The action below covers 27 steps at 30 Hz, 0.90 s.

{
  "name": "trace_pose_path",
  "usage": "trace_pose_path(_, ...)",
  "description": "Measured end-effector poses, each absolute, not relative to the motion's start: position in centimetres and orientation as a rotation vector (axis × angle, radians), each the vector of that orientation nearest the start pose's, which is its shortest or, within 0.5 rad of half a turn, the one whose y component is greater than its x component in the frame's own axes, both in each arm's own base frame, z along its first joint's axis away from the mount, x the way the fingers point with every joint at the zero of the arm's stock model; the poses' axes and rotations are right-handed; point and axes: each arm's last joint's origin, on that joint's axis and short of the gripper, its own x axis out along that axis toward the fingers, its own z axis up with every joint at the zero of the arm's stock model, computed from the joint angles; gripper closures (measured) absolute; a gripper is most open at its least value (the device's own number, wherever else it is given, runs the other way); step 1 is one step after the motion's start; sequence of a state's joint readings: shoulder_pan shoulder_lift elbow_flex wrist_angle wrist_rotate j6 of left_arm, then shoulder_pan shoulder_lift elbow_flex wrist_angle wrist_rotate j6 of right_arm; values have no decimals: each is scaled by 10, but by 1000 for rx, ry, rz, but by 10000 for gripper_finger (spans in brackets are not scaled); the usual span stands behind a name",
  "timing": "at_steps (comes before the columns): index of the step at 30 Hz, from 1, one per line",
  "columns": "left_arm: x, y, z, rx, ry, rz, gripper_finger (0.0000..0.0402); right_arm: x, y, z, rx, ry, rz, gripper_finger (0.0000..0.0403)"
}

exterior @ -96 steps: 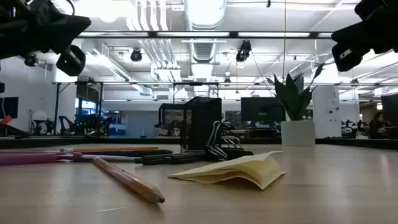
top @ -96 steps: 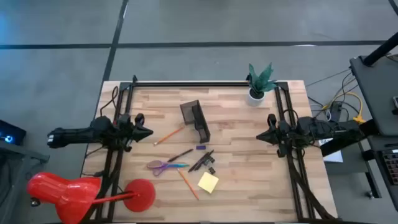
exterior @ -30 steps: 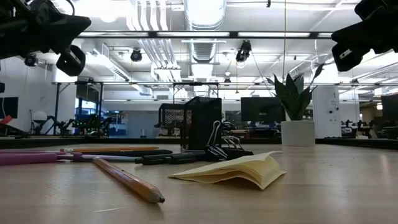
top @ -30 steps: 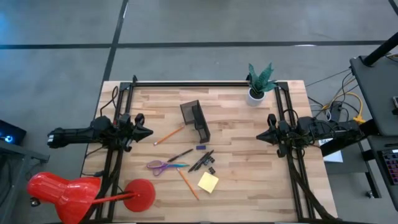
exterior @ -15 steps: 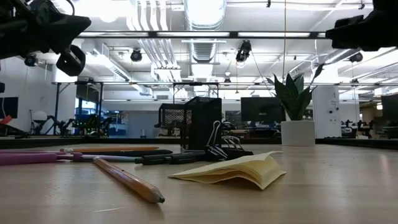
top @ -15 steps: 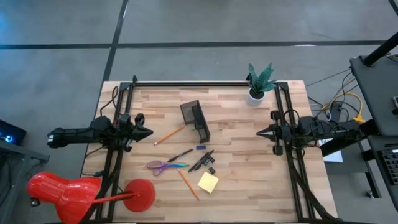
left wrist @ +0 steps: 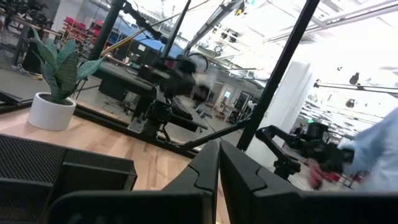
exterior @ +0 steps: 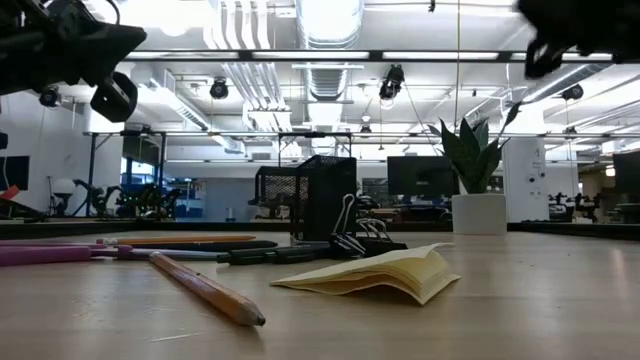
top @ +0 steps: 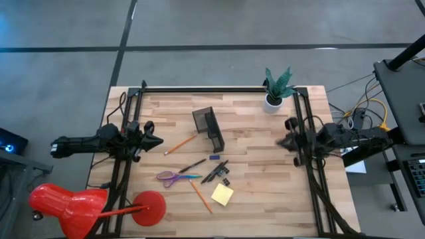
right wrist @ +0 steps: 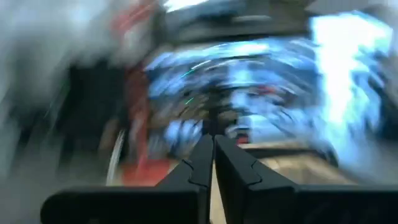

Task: Pick and place office supplies into organizer
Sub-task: Prepare the desk organizer to put the office items

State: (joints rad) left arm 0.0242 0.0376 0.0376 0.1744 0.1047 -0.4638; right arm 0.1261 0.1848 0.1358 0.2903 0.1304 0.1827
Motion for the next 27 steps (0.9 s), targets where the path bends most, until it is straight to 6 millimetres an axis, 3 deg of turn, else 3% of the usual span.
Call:
trace_pose_path(4,96,-1,190,-451,-151,-119,402,112,-2,220,803,-389,-348,394)
trace_pose_path(7,96,-1,190,-442,-153,-119,402,123,-3,212,978,-388,-457,394)
trace_pose_path(12,95,-1,196,-345,-221,-120,402,141,-4,202,971,-346,-641,394)
trace_pose_path(16,94,-1,201,-287,-274,-121,402,156,-2,211,1031,-353,-657,394)
trace_pose_path(21,90,-1,212,-279,-394,-135,402,175,1,232,974,-335,-662,394)
trace_pose_path(27,70,-1,242,-244,-771,-188,402,198,3,264,783,-264,-608,394)
